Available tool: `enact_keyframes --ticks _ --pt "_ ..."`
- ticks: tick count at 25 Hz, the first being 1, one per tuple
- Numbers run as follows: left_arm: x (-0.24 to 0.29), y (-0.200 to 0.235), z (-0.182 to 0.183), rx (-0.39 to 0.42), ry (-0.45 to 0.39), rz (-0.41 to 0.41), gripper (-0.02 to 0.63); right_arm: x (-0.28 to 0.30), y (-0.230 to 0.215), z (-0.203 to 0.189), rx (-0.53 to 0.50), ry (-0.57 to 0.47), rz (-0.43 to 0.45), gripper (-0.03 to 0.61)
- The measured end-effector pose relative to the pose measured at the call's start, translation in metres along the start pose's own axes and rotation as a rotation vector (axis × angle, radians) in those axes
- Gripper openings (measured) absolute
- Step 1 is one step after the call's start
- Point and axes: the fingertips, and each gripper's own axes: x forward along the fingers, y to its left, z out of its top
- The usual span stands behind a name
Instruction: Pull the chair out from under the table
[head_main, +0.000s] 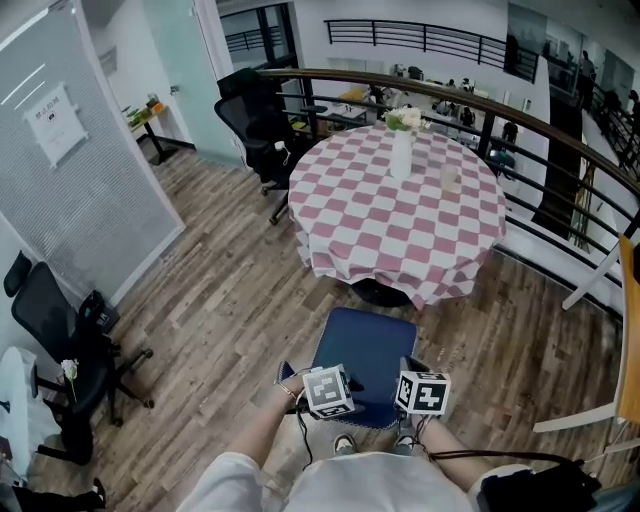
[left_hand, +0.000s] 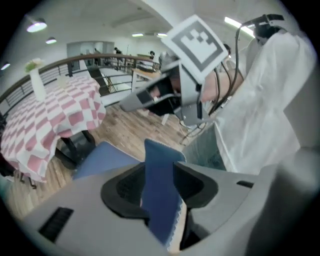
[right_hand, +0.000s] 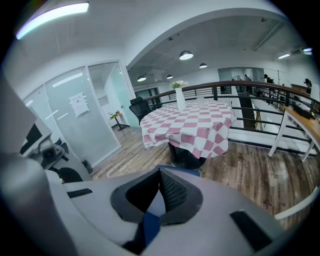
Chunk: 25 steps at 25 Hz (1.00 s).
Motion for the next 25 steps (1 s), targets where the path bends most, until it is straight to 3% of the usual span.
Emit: enact_keyframes --ticks 4,8,14,22,25 --pt "-0.016 0.04 0.044 -0.061 -0.226 0.202 0.157 -0.003 -0.014 0.015 -0.002 -0.032 -0.02 0.018" --pt "-0.032 0.073 0.073 -0.223 -0.413 0.378 0.049 -0.008 -0.028 0.028 0.009 -0.062 -0.044 0.018" --pt "-0.051 0.11 0.09 -0.484 -0.573 0.683 0.006 -0.017 -0.045 0.034 0.048 -0.089 -0.062 0.018" --pt "-0.056 0.126 0.11 -0.739 -0.728 0.76 0.005 -0.027 -0.053 0.045 0.056 -0.121 -0.061 0.018" --pt "-0.064 0.131 0.111 -0.794 -0.761 0.803 0.005 -0.033 -0.056 0.051 0.05 -0.139 -0.055 0.018"
